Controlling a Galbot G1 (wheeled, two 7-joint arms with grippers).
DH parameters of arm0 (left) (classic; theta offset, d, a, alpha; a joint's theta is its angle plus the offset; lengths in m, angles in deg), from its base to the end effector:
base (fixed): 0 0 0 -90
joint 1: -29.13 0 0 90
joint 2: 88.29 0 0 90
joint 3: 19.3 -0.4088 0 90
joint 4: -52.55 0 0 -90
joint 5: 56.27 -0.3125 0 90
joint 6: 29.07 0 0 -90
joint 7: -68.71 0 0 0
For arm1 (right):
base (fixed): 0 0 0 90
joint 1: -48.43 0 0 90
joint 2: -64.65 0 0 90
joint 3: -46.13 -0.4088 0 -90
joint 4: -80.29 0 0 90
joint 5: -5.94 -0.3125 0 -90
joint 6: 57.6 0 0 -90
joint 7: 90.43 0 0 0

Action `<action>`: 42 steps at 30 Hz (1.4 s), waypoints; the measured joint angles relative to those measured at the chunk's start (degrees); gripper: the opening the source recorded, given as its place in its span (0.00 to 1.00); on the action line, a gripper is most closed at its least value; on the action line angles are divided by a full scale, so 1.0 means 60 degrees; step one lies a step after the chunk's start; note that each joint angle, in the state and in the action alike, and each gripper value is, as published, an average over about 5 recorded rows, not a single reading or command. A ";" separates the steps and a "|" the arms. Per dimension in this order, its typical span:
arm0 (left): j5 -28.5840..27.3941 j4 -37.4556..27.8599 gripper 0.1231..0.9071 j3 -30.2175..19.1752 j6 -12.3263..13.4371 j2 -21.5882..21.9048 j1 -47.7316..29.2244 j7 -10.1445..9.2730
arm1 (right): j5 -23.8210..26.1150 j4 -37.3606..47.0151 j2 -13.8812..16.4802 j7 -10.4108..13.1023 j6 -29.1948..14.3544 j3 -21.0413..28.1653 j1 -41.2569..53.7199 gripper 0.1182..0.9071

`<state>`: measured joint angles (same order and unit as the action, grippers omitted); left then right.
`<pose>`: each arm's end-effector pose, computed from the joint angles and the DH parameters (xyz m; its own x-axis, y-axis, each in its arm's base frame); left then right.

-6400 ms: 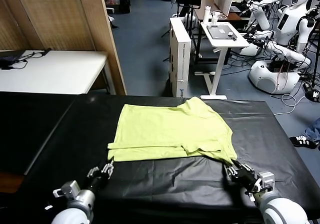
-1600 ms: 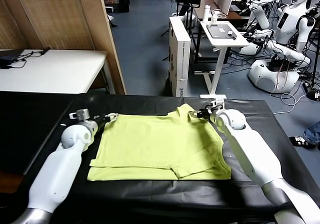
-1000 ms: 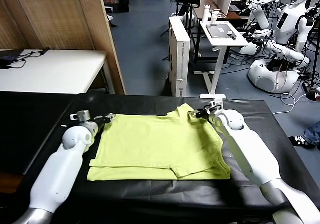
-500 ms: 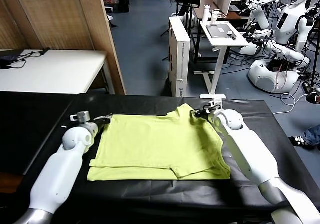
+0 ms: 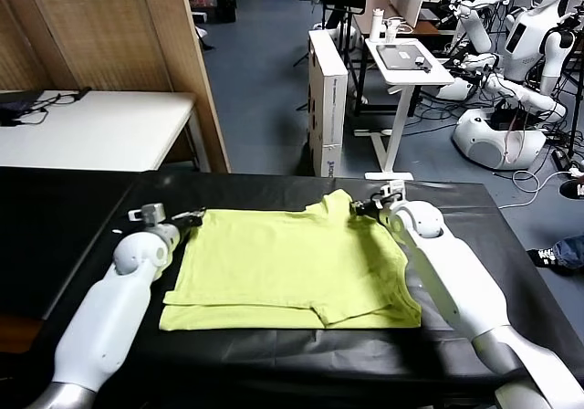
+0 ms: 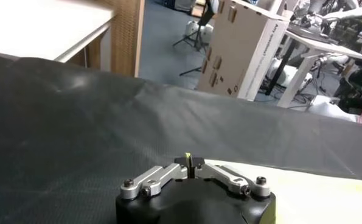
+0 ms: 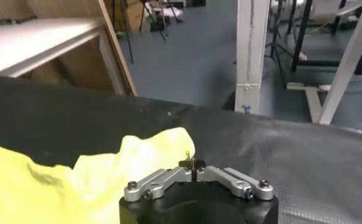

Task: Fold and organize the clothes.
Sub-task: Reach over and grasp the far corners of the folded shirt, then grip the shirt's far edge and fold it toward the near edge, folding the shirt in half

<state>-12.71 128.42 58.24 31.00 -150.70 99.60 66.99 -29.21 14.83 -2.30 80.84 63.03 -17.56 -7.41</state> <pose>0.4327 0.1667 -0.3348 -0.8678 0.1518 0.4731 0.0493 0.9738 -0.2220 0.5168 -0.0949 -0.3078 -0.8009 -0.3483 0.4871 -0.3341 0.9350 0.1191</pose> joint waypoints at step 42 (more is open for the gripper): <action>0.0755 0.7169 0.03 0.3413 -0.0723 0.0910 0.6357 -0.0488 | -0.1852 -0.7778 0.3772 0.1046 0.1927 -0.2693 -0.5540 0.03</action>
<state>-8.19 171.43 78.72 26.66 -145.24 137.74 64.06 -40.32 -31.83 20.33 87.11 74.59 -33.72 -40.65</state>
